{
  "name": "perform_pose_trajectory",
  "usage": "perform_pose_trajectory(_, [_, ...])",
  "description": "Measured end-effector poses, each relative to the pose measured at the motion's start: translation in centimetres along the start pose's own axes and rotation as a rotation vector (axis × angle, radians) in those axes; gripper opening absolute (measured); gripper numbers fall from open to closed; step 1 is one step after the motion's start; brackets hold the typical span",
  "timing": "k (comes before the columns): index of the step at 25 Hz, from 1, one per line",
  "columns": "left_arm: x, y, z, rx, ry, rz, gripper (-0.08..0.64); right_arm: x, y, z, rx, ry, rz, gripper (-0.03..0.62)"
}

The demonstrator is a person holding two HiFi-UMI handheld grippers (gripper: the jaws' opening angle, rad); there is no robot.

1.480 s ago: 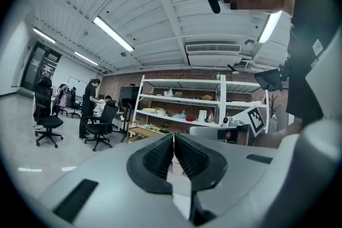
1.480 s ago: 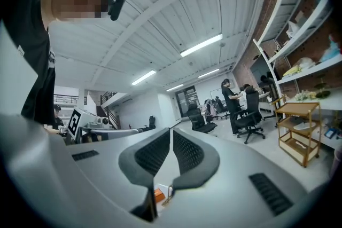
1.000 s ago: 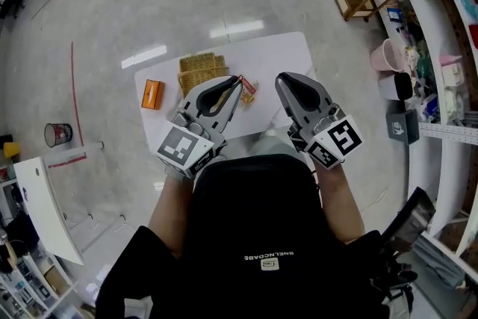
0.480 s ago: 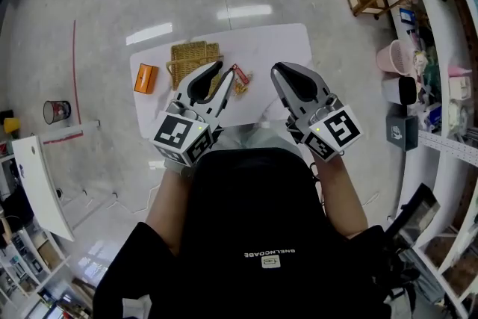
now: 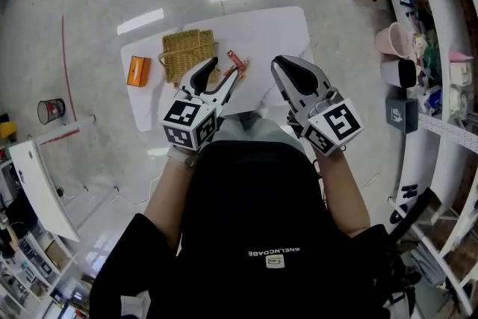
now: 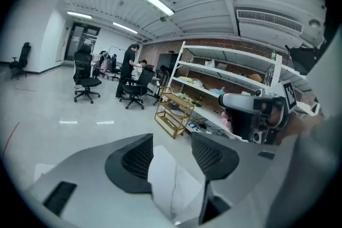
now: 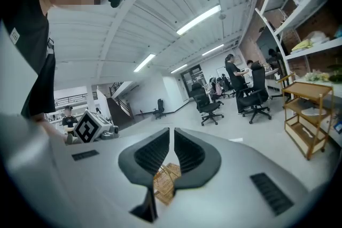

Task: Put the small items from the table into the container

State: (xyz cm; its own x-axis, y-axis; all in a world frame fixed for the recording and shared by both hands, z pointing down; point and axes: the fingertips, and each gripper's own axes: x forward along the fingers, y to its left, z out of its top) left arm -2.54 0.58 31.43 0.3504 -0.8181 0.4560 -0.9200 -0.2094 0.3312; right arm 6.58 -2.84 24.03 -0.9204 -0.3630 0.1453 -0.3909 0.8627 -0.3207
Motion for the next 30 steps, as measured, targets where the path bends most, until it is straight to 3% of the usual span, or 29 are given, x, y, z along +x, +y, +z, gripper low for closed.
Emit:
perform_pose_trajectory(6, [2.4,1.0,-4.2,-0.057,0.087,-0.063,0.224,0.1,-0.3,-1.9,0.029,0.044,-0.059,0.013])
perform_pose_trajectory(18, [5.5,3.2,-14.1,-0.133,0.247,-0.084,0.241,-1.2,-1.1,-6.6,0.070,0.132,-0.147,0.014])
perform_pose_trajectory(30, [9.1,5.7,-24.5,-0.054,0.346,-0.045,0.273,-2.6,-1.9,-10.7,0.097,0.191,-0.179,0.014])
